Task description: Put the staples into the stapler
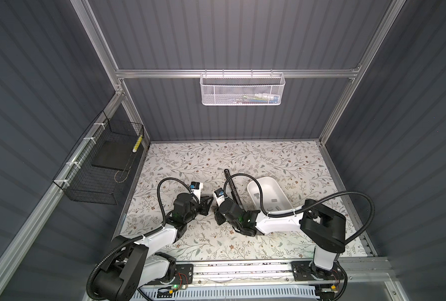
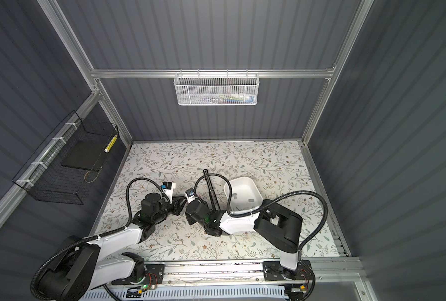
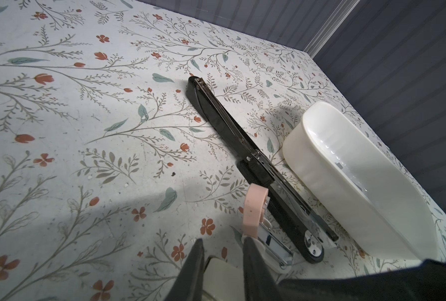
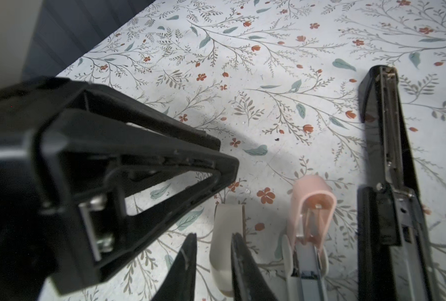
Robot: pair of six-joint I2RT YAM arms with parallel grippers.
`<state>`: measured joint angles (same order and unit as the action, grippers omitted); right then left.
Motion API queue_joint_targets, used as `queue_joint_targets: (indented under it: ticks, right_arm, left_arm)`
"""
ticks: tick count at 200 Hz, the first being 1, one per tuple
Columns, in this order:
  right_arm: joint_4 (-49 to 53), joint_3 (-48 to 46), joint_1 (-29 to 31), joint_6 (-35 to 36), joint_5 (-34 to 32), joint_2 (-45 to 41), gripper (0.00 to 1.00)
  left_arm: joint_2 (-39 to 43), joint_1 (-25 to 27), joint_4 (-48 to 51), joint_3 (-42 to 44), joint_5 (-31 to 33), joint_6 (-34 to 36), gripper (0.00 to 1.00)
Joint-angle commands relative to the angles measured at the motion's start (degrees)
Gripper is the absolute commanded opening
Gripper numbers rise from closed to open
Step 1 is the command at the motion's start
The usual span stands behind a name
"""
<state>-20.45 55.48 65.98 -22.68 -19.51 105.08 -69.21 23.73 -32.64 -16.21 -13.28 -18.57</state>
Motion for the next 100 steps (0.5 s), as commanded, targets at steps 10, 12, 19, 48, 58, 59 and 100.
queue_joint_targets:
  ticks: [10, 12, 19, 48, 58, 59, 100]
  right_arm:
    - [2.15, 0.77, -0.72, -0.16, -0.39, 1.31, 0.26]
    - [2.27, 0.83, -0.73, -0.24, -0.39, 1.41, 0.26]
    - [2.67, 0.94, -0.68, -0.37, -0.32, 1.50, 0.25]
    - [2.80, 0.52, -0.67, -0.62, -0.09, 1.60, 0.25]
    - [2.31, 0.04, -0.68, -0.53, -0.44, 1.78, 0.25]
    - [2.33, 0.01, -0.72, -0.53, -0.48, 1.79, 0.25]
    - [1.63, -1.34, -0.68, -1.53, -0.45, 2.11, 0.25]
  left_arm:
    - [0.46, 0.35, -0.11, 0.67, -0.29, 0.70, 0.29]
    - [0.43, 0.36, -0.09, 0.68, -0.35, 0.76, 0.29]
    - [0.49, 0.36, 0.01, 0.57, -0.44, 0.73, 0.30]
    - [1.17, 0.36, -0.04, 0.75, -0.08, 0.77, 0.32]
    - [1.28, 0.36, 0.13, 0.73, -0.15, 0.82, 0.32]
    - [1.28, 0.36, 0.13, 0.73, -0.12, 0.86, 0.32]
    - [0.92, 0.36, -0.87, 1.02, -1.42, 0.75, 0.34]
